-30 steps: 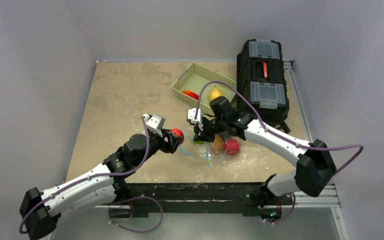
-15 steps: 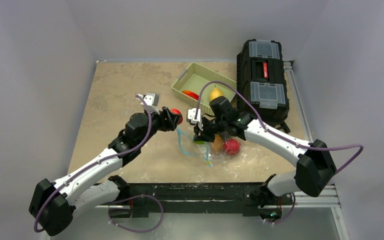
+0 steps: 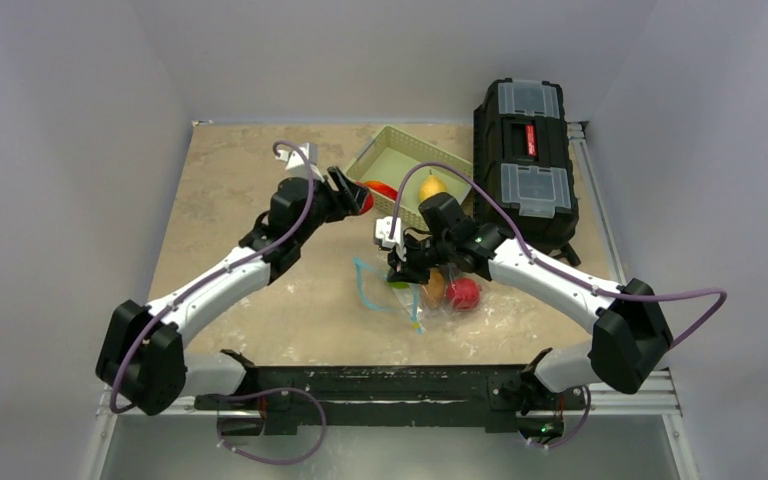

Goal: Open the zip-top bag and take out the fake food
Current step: Place the fake fruit in the bin.

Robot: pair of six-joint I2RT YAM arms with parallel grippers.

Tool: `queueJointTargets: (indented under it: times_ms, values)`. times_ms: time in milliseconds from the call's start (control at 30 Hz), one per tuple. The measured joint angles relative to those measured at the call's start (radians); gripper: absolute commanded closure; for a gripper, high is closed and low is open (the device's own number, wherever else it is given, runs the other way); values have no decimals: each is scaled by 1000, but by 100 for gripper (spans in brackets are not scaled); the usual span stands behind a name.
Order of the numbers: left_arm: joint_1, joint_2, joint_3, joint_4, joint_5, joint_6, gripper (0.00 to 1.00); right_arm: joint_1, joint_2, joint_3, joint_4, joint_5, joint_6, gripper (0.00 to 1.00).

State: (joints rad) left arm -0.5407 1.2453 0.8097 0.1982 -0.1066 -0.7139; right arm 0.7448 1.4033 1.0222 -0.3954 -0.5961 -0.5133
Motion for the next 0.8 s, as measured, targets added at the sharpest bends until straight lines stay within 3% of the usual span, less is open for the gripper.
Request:
queueJointTargets:
  times_ms: [467,800]
  values:
    - [76,377,341,-115,164,-157,100,0,0,0,0,0,-2,100]
    - [107,568,495,-177,228,-290,100,0,0,0,0,0,-4,100]
